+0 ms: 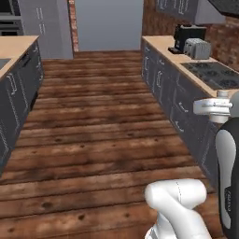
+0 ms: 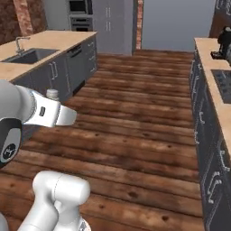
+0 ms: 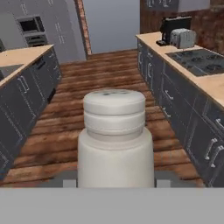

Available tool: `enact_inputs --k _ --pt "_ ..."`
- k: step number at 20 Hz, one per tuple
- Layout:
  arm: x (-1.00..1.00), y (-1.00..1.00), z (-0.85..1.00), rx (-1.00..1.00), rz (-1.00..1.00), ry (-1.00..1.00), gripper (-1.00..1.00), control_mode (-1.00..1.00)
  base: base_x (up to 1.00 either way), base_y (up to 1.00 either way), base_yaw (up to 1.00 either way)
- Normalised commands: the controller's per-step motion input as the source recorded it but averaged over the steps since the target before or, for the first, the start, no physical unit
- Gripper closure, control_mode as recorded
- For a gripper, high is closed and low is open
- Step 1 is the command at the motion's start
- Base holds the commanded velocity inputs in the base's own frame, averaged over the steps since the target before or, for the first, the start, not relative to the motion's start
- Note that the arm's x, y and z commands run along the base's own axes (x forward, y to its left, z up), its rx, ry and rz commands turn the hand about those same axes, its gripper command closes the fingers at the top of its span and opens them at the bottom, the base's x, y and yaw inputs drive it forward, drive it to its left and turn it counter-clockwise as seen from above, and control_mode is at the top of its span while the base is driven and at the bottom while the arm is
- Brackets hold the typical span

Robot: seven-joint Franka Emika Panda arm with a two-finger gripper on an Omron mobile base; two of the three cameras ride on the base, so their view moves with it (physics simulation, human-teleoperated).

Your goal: Move the mustard and shaker from the cabinet to the dining counter.

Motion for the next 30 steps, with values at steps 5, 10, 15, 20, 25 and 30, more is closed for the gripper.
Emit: enact_inputs --k 5,10,15,20,25,30 --pt "0.00 0.00 0.00 0.00 0.00 0.00 1.00 1.00 -0.04 0.00 1.00" --pt "0.00 0.00 0.00 0.00 0.00 0.00 1.00 1.00 -0.04 0.00 1.00" --pt "0.00 0.00 0.00 0.00 0.00 0.00 1.00 1.00 -0.05 0.01 1.00" --pt "0.00 0.00 0.00 0.00 0.00 0.00 1.00 1.00 -0.04 0.23 0.88" --pt "0.00 0.00 0.00 0.00 0.00 0.00 1.00 1.00 0.43 0.73 0.11" --pt "0.00 0.00 0.00 0.00 0.00 0.00 1.00 1.00 0.51 0.73 0.00"
